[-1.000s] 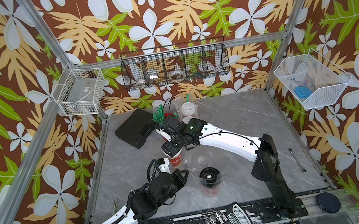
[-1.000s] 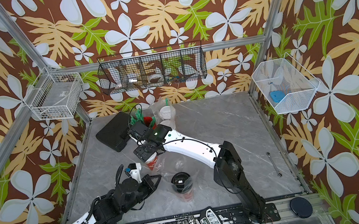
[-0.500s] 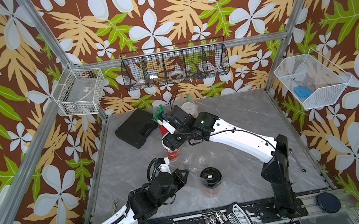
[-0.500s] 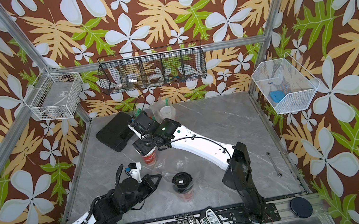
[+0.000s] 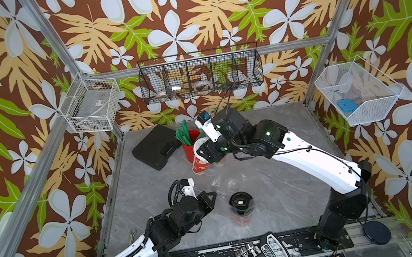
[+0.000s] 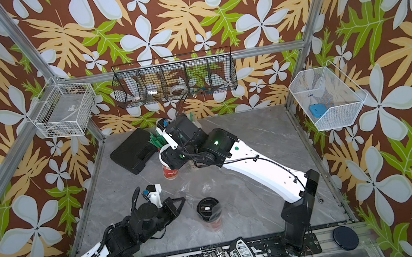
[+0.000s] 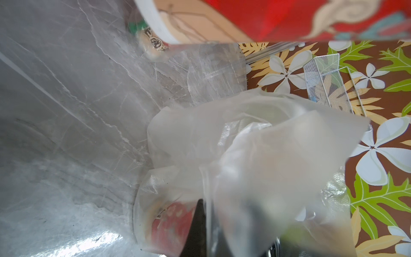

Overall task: Pack milk tea into plastic carrier bags
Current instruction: Place the milk tea cup in the plastic carrier bag.

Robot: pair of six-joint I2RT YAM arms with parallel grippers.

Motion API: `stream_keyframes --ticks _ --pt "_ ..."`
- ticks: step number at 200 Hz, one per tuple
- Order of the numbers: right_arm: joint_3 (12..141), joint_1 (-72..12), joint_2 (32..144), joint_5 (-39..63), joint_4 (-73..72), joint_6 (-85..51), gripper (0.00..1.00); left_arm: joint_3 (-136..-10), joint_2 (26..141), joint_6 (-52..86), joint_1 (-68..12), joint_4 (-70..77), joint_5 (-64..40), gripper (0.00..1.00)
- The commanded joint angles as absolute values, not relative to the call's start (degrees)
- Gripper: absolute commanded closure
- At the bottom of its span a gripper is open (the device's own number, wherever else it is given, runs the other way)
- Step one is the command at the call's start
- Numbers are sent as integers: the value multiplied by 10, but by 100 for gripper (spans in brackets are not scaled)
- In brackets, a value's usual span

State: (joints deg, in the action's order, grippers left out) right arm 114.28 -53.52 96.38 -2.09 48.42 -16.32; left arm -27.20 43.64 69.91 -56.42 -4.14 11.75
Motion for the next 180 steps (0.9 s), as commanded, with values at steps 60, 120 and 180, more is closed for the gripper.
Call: stream_keyframes --ticks 60,120,180 --pt "1039 -534 780 -80 471 -214 33 -297 460 678 -566 -34 125 100" --pt "973 -534 678 -100 490 -257 35 -297 462 679 -565 -36 126 100" --pt "927 -534 635 -72 517 -286 38 -301 470 679 -565 -36 129 100"
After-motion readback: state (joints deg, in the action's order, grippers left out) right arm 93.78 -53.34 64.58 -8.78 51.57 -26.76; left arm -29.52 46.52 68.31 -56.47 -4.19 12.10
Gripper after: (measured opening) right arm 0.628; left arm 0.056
